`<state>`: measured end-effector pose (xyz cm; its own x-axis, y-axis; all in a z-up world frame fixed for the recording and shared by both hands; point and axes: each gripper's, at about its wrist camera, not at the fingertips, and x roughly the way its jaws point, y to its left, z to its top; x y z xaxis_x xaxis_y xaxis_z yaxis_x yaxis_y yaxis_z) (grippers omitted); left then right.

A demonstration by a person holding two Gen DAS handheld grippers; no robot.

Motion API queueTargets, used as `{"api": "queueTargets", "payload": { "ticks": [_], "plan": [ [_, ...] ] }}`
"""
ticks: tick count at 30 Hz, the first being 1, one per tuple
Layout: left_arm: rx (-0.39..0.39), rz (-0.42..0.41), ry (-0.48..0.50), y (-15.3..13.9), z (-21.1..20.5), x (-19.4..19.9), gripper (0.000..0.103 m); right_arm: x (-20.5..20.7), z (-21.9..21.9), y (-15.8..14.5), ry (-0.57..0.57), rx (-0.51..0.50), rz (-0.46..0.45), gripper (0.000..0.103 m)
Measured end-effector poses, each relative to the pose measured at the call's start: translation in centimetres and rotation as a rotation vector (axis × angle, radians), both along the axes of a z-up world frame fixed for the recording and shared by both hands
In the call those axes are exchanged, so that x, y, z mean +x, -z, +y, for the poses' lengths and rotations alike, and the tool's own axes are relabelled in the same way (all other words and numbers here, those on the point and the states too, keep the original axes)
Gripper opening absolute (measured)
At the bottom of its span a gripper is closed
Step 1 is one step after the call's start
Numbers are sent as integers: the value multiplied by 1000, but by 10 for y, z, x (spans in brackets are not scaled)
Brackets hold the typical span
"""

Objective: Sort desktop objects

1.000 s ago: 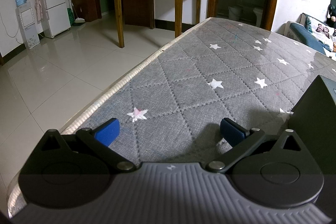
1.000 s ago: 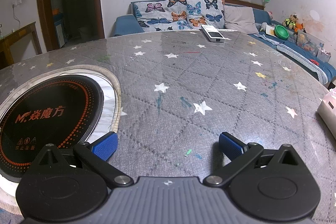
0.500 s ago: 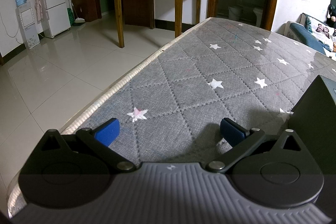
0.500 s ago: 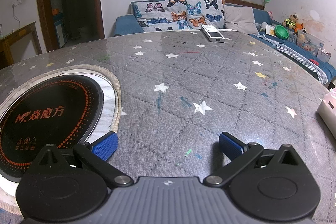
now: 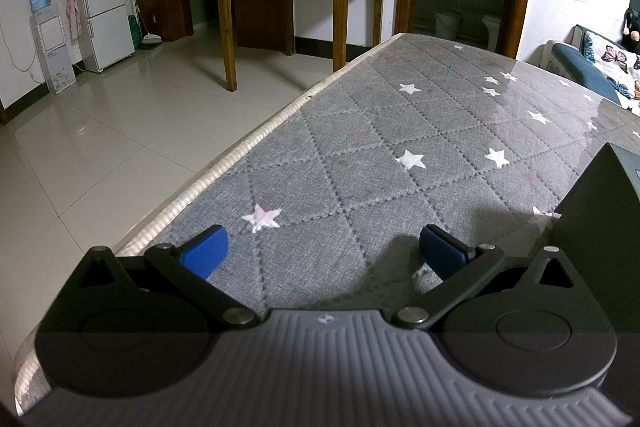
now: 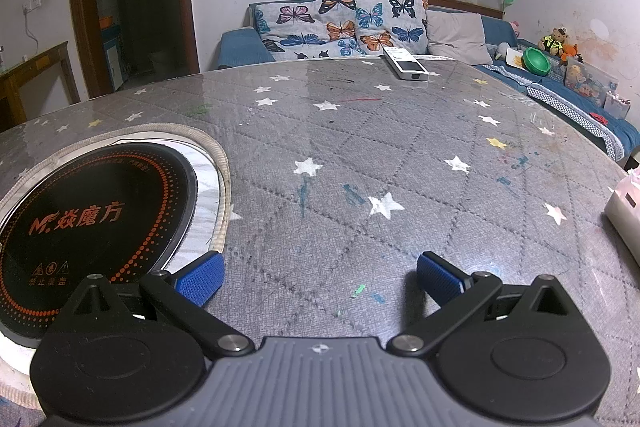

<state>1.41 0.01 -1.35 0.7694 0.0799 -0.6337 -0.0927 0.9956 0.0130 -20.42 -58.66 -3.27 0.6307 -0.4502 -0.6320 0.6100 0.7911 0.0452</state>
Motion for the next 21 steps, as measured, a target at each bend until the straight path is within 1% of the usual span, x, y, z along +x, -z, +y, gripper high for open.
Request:
{"api": "queueTargets", "payload": {
  "ticks": [3,21],
  "plan": [
    [0,0,0,0,0,0,103,-5,-11,1,0,1,0,103],
    [0,0,0,0,0,0,103,-5,-11,0,0,1,0,103]
  ]
}}
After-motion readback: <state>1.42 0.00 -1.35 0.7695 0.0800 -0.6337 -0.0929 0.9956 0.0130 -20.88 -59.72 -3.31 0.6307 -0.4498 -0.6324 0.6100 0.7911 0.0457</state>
